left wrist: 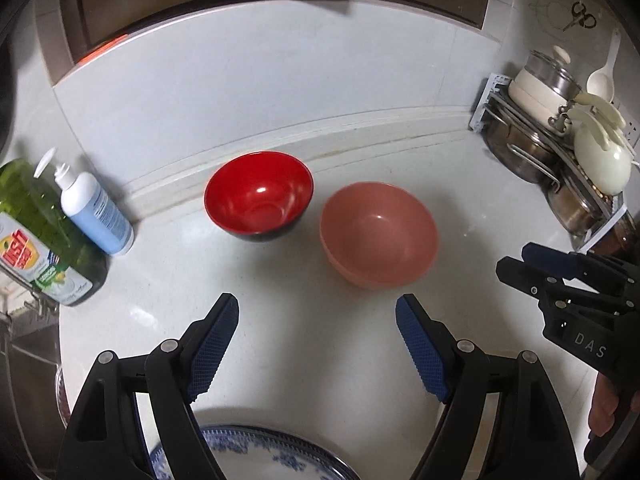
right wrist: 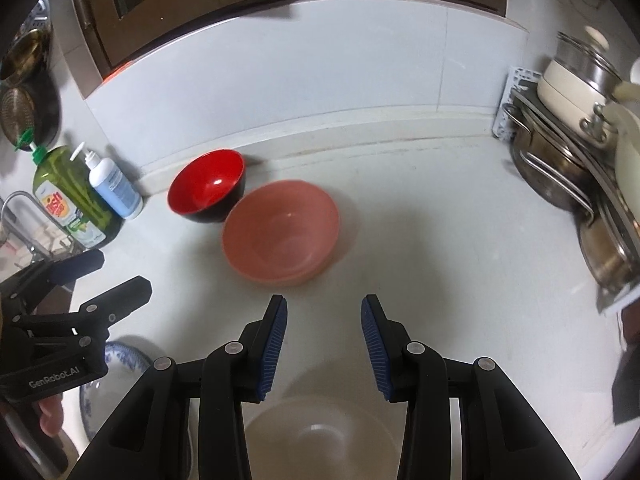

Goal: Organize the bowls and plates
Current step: 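Move both tools over to the pink bowl, then close both tools on the rim of the pink bowl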

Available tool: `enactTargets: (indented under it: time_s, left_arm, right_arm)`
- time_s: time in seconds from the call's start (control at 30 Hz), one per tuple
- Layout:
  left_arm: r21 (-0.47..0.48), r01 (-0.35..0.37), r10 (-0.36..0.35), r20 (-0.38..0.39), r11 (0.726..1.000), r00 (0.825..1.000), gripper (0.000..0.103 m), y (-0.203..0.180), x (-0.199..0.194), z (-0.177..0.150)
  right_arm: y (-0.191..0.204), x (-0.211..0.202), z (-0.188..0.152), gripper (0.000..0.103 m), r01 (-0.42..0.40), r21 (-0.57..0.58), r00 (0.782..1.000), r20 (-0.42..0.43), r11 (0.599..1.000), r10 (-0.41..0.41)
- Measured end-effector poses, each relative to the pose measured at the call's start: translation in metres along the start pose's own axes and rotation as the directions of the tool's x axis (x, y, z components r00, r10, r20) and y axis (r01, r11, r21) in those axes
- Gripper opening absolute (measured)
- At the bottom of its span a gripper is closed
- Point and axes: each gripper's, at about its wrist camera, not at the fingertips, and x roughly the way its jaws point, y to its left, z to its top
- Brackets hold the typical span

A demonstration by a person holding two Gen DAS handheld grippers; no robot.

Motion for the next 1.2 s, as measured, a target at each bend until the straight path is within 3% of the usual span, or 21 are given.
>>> enactTargets:
  time_s: [0.43, 1.13, 1.2]
  left_arm:
    - [-0.029, 0.044, -0.045, -0.064, 0.999, 0.997, 0.074, 0.015, 0.06, 0.026]
    - [-0.04, 0.049, -0.055, -0.174, 0.998, 0.983, 0.049, 0.008, 0.135, 0.043]
    - [-0.044, 0.051, -0.058, -0.178, 0.998, 0.982, 0.046, 0.006, 0.138, 0.044]
  right_arm:
    - [-0.004, 0.054, 0.034, 0.04, -0.019, -0.008, 0.999, -0.052, 1.0, 0.018]
    - [-0.016, 0.121, 0.05, 0.039, -0.039, 0.014, 0.988, -0.151, 0.999, 0.04]
    - [-0.017, 0.123, 0.05, 0.034, -0.041, 0.013, 0.987, -0.155, 0.999, 0.043]
